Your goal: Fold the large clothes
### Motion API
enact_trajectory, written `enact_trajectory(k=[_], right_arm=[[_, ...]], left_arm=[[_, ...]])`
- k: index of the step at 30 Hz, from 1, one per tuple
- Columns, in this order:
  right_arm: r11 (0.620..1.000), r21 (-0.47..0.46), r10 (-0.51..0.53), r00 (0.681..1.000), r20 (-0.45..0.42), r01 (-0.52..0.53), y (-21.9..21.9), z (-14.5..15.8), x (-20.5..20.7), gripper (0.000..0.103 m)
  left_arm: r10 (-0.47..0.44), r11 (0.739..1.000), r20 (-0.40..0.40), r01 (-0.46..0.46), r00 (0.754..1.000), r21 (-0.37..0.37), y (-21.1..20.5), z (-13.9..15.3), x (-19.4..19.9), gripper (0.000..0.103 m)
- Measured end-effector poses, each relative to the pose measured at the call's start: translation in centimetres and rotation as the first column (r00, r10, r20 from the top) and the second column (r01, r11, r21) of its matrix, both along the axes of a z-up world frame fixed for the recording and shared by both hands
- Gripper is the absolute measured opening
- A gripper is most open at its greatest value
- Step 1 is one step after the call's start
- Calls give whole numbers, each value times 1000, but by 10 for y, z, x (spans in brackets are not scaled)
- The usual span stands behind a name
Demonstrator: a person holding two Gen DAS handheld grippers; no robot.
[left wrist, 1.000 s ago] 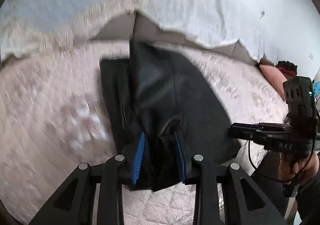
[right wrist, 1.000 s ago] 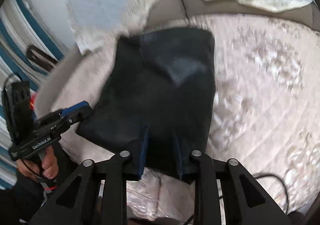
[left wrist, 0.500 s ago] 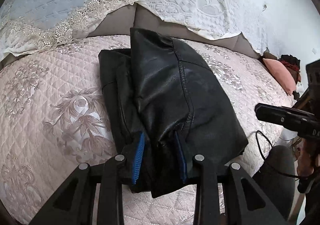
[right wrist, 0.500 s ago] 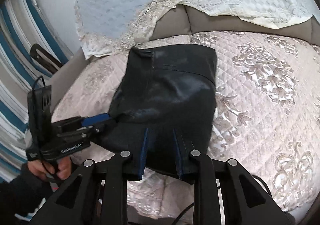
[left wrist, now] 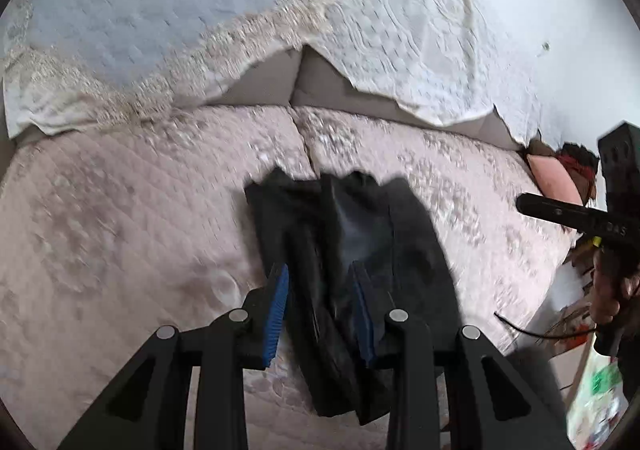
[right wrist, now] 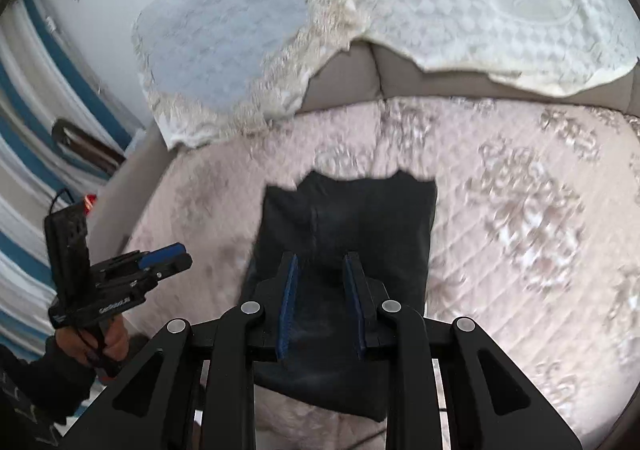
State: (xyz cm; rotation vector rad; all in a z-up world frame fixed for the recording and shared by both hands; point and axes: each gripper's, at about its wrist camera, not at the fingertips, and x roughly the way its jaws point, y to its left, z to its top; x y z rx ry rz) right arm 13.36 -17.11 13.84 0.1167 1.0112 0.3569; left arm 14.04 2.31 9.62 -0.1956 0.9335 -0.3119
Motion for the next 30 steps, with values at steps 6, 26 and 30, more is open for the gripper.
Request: enact_trajectory(k=[6,26,30], right_arm=[[996,-4,-93,994,49,94,-6,114,3,25],[991,-128,99,899,427,-49,32,180,22,25],[993,-115,67,933,353,-28,20,89,-25,25]], left_arm=[[17,1000,38,-17,999,-14,19,110,21,33],[92,994,390,-106,916,16,64,155,25,33],[49,999,282,-50,958,-6,34,69,-11,33]])
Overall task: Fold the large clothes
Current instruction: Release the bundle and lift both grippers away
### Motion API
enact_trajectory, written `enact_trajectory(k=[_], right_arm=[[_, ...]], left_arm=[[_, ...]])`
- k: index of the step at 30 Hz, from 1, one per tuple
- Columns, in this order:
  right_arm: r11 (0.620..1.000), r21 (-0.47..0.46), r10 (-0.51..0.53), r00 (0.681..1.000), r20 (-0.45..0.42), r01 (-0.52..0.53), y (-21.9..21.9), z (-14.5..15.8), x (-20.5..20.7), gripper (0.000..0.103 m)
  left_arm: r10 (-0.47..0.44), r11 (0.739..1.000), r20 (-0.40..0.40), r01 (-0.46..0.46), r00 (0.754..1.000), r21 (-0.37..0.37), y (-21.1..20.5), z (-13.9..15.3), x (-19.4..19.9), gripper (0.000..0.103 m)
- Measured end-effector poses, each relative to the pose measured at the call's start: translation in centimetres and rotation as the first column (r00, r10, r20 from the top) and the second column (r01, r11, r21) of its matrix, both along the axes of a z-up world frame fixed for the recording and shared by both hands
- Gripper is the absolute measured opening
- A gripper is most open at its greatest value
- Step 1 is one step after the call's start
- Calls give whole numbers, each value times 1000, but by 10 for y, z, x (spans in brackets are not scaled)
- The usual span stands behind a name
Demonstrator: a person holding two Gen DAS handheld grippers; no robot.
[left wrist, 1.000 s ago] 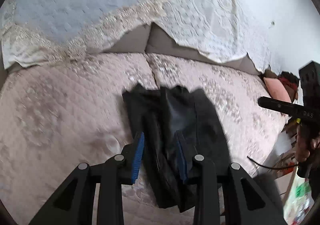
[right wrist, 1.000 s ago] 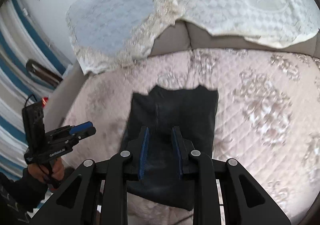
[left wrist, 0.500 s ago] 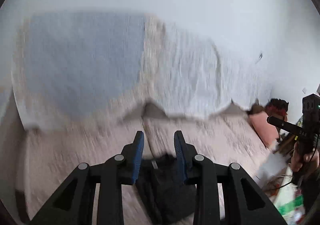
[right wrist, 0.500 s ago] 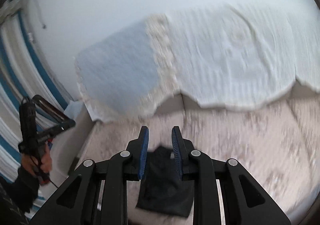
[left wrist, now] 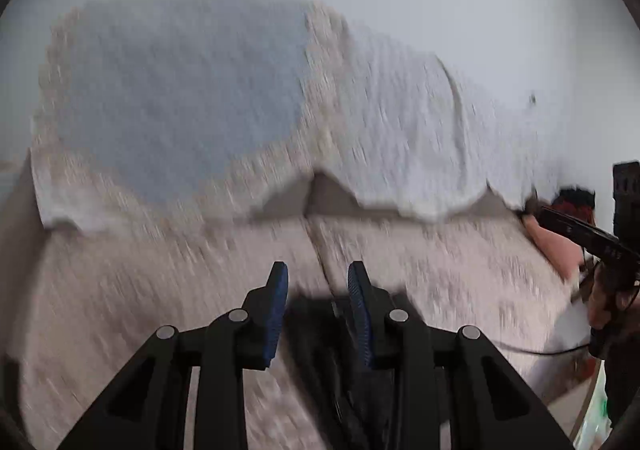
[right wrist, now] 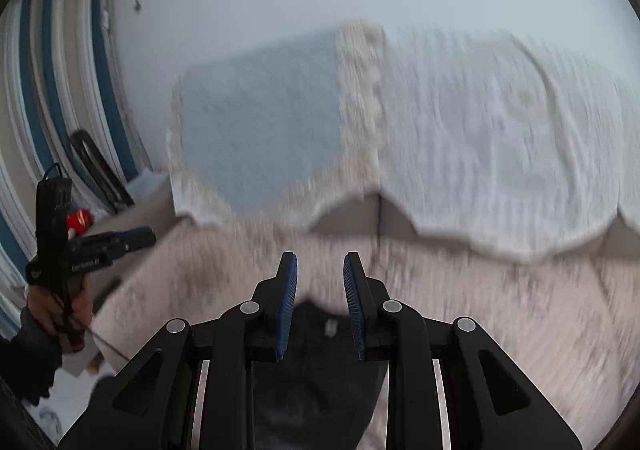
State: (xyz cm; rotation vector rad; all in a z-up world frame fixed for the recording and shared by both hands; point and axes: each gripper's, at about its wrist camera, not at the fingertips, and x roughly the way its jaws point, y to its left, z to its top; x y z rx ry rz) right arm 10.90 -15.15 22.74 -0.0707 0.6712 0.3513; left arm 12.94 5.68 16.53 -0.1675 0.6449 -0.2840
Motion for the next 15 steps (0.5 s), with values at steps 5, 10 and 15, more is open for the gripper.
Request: enact_trajectory(k=[5,10,15], right_arm=[[1000,-16,-25,993,-112,24,-13,-68,-48,29],[1000,6,1,991,-134,-1,-22,-58,-88,48],[999,31,-24,999,-40,25,-28,-39,-107,52]], left_arm=[[-87,996,-53,87,995,5,-41,-49,-43,33],[-91,996,-69,91,993,-2,-47,-35,-68,43],[-68,997,14,68,998,25,-53,-11,-75,55]])
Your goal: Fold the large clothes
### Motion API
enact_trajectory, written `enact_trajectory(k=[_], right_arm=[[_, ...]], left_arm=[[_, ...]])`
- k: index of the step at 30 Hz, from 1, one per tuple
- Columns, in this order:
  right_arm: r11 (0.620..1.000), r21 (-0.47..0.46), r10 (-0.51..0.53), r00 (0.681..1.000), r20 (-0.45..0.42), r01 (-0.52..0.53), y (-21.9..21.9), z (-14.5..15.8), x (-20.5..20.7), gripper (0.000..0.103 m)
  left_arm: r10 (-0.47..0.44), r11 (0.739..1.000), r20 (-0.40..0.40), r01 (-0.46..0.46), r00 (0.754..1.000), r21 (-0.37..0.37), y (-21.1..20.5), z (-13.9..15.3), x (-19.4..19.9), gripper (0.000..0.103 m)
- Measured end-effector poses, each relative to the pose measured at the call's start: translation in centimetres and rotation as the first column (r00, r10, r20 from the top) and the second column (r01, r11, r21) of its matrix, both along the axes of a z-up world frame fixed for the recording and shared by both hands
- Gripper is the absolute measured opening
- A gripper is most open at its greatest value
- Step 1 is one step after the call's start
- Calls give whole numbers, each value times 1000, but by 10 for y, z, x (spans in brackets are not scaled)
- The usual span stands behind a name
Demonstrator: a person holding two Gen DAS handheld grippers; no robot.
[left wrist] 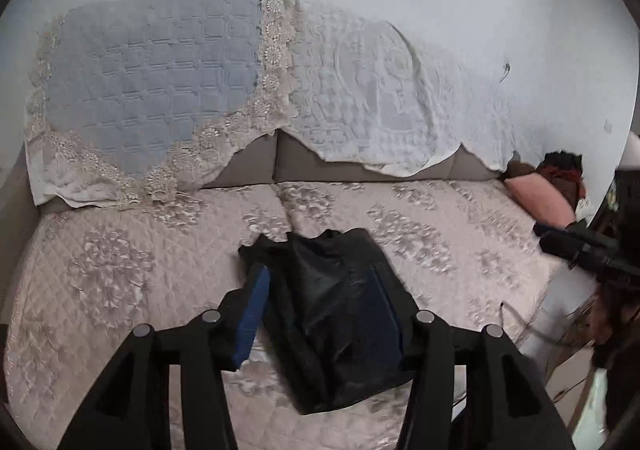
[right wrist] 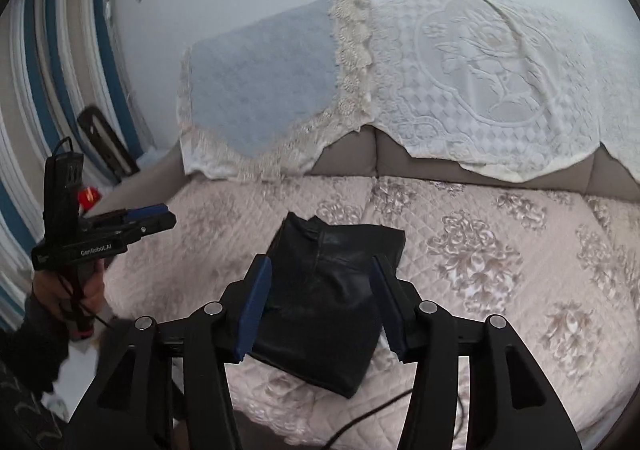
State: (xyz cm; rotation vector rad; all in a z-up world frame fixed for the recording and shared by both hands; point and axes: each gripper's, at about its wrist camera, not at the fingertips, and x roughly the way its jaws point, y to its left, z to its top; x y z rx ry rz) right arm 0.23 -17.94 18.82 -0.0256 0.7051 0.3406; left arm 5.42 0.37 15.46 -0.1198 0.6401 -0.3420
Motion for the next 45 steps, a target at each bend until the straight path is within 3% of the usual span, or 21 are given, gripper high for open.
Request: enact_trajectory(k=[2,5,9,11,15,18,22,25,28,30,31,32,34,37,40,45], right_arm=[[1000,26,-11,1000,-23,12,-3,-10,-3,52],[999,28,-38,996,-77,41,-14,-47,4,58],[990,71,-101,955,-278,125,-42,-124,34,58],[985,90,-110,937,-332,147,-48,-146,41,58],[977,154,-77,918,-389,147,-53,-169,66,59],[975,175,-61,918,-393,140,-53,-177,81,61],[965,217,-35,894,-446,146,-58,-199,107,62],[967,217,-12,876,-483,133,-54,-214,124,62],[958,254,17,854,-521,135,-54,-226,137,62],[944,293,36,835,-549,152,-54,-234,144,61],[939,305,41,832,-553,156,-54,-236,145,54],[937,313,47,833,-552,155,-52,-237,147,50],[945,295,44,841,-540,141,-44,-234,148,37],[955,275,44,863,-503,111,-32,-218,147,26],[958,274,58,877,-477,85,-20,-201,147,22],[955,298,111,902,-416,20,9,-171,147,22]], left_arm=[[-27,999,-6,26,1000,-25,-8,-7,-3,61],[-20,1000,-48,19,999,-23,-15,-38,0,63],[53,999,-189,-55,981,0,-15,-96,22,63],[71,997,-223,-79,972,-27,-15,-111,32,63],[86,994,-220,-98,972,-46,-20,-121,56,64],[101,993,-289,-112,952,-22,-19,-144,79,65],[114,992,-378,-126,919,-9,-14,-177,99,65],[111,990,-402,-136,909,-35,-9,-192,103,74],[92,985,-424,-145,901,-92,-4,-201,107,74],[84,986,-412,-136,907,-98,-7,-203,107,67],[64,987,-407,-117,911,-107,-10,-203,106,57],[63,988,-408,-115,911,-103,-12,-203,108,56],[70,989,-405,-117,912,-94,-13,-201,109,43],[64,988,-390,-112,918,-103,-9,-190,109,24],[56,992,-353,-91,934,-82,-6,-172,102,21],[65,986,-305,-108,950,-125,29,-145,99,20]])
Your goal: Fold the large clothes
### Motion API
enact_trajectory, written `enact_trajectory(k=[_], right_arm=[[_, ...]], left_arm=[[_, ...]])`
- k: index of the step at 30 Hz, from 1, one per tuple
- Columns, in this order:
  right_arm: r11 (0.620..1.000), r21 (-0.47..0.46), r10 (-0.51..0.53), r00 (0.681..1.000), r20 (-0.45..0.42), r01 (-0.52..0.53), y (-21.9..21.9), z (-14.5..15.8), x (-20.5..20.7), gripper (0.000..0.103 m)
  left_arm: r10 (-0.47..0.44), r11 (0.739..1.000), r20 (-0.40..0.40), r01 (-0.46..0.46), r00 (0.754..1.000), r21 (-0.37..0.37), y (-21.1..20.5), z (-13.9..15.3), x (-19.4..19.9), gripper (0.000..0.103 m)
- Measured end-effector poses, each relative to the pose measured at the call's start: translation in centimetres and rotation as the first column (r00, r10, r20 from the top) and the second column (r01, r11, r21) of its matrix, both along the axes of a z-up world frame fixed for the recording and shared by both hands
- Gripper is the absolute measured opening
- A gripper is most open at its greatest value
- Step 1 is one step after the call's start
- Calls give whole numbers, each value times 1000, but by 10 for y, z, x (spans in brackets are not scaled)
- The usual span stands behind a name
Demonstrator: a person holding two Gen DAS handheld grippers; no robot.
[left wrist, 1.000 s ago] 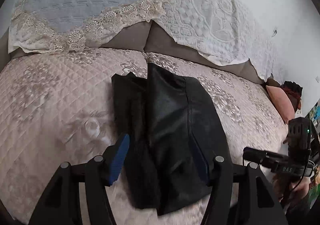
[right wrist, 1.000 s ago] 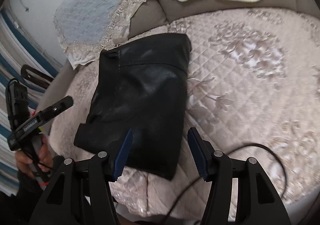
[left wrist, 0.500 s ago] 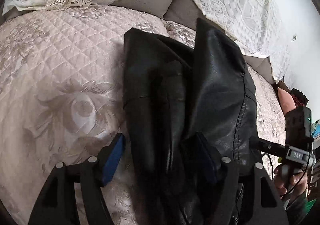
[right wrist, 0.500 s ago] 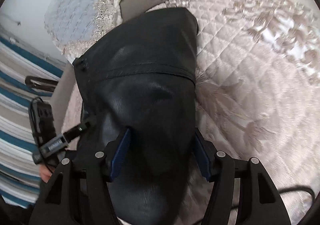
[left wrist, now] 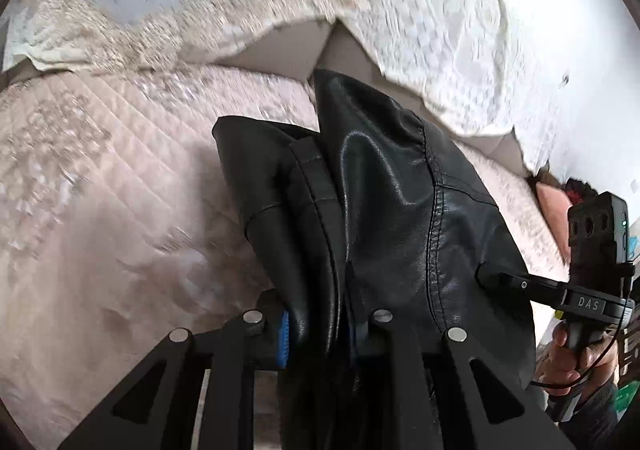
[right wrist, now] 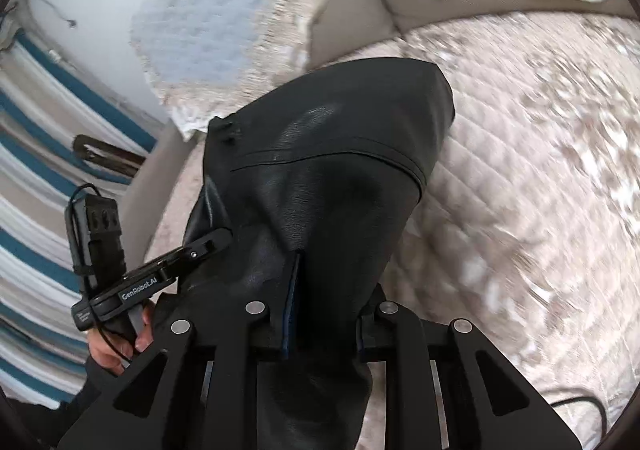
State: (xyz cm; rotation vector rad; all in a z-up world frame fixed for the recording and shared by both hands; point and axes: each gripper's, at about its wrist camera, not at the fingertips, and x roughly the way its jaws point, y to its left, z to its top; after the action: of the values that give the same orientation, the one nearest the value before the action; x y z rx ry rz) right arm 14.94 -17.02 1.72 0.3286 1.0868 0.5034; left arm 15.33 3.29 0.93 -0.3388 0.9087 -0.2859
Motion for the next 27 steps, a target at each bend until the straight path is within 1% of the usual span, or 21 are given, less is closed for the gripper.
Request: enact_trajectory(k=[4,7,9,12,14,15,16,17,18,19,20,21,22,24,27], right_arm=[[998,-11,57,998,27,-57,36,10,20,22],[995,-23,97,995,27,-97,69,8,40,22],[993,-19,116,993,18,-115,86,4,54,22],[990,-33,135,991,7,-135,113,-10,77,23],[991,-54,126,992,-15,-126,123,-27,90,26],[989,-90,116,993,-34,-119,129,-43,99,28],[987,-108,110,993,-50,-115,131,-51,101,33],[986,-125,102,993,-68,-109,133,-62,105,37],[987,-123,95,993,-64,-102,132,-66,106,40],[989,-112,89,995,-54,-94,130,-65,105,40],[990,-109,87,995,-48,-92,129,-62,103,40],[988,-120,88,995,-40,-92,129,-58,102,40],[984,-151,90,996,-28,-93,128,-53,99,41],[977,-196,91,996,12,-87,123,-40,87,41],[976,-197,102,994,50,-91,120,-25,70,41]], left_arm=[[20,999,49,-22,999,40,36,21,7,20],[40,997,63,-44,997,60,65,25,18,20],[58,996,62,-61,996,64,85,23,28,21],[80,994,44,-83,996,74,111,10,47,21],[103,989,14,-104,995,101,122,-12,58,22],[126,987,-16,-123,992,107,127,-25,60,25],[138,985,-43,-133,989,114,133,-39,65,32],[149,985,-53,-143,987,100,138,-48,65,35],[159,985,-49,-156,986,68,144,-52,62,36],[170,985,-40,-168,985,47,148,-53,57,38],[173,984,-31,-171,984,47,149,-51,54,38],[175,983,-20,-174,984,55,149,-49,49,38],[180,982,-11,-179,984,61,150,-46,45,38],[194,978,8,-194,981,70,151,-36,32,37],[206,976,62,-209,977,59,150,-16,9,36]])
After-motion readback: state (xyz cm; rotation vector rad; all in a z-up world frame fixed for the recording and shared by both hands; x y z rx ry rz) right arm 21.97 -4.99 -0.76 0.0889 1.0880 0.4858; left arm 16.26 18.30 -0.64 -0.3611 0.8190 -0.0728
